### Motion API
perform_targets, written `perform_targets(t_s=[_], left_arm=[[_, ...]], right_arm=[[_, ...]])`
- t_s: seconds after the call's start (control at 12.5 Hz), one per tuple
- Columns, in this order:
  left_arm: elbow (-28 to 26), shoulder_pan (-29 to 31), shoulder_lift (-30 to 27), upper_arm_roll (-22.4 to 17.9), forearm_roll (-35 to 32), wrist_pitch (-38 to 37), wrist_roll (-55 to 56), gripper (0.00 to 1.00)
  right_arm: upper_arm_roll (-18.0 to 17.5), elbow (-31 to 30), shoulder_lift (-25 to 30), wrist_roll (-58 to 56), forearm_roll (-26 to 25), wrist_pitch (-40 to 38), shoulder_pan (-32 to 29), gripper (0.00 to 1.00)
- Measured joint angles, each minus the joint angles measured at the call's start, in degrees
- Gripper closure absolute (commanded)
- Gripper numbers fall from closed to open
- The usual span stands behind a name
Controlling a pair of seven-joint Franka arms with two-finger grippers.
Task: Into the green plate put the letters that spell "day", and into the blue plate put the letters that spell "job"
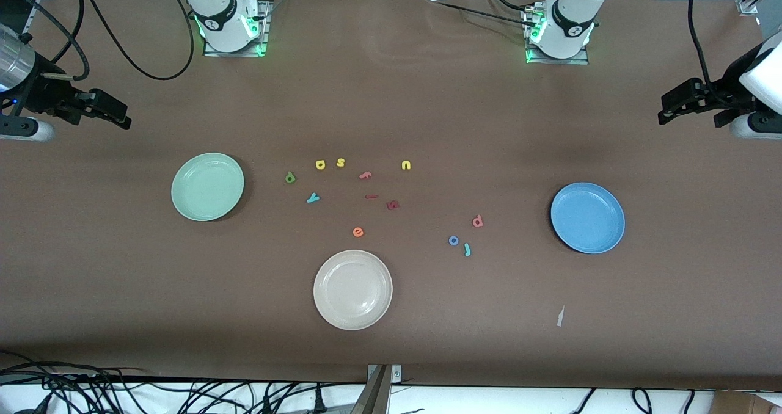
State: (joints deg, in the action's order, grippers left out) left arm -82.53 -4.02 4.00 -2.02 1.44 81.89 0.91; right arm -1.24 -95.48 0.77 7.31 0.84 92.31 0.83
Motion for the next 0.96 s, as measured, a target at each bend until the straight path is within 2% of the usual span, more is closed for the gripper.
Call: perform_targets(t_s=[0.96], left_arm=[[0.0,-0.1,0.0,0.6,0.0,0.0,0.0,0.00]], right_arm=[[0.0,0.0,0.0,0.0,0.0,0.0,0.0,0.00]])
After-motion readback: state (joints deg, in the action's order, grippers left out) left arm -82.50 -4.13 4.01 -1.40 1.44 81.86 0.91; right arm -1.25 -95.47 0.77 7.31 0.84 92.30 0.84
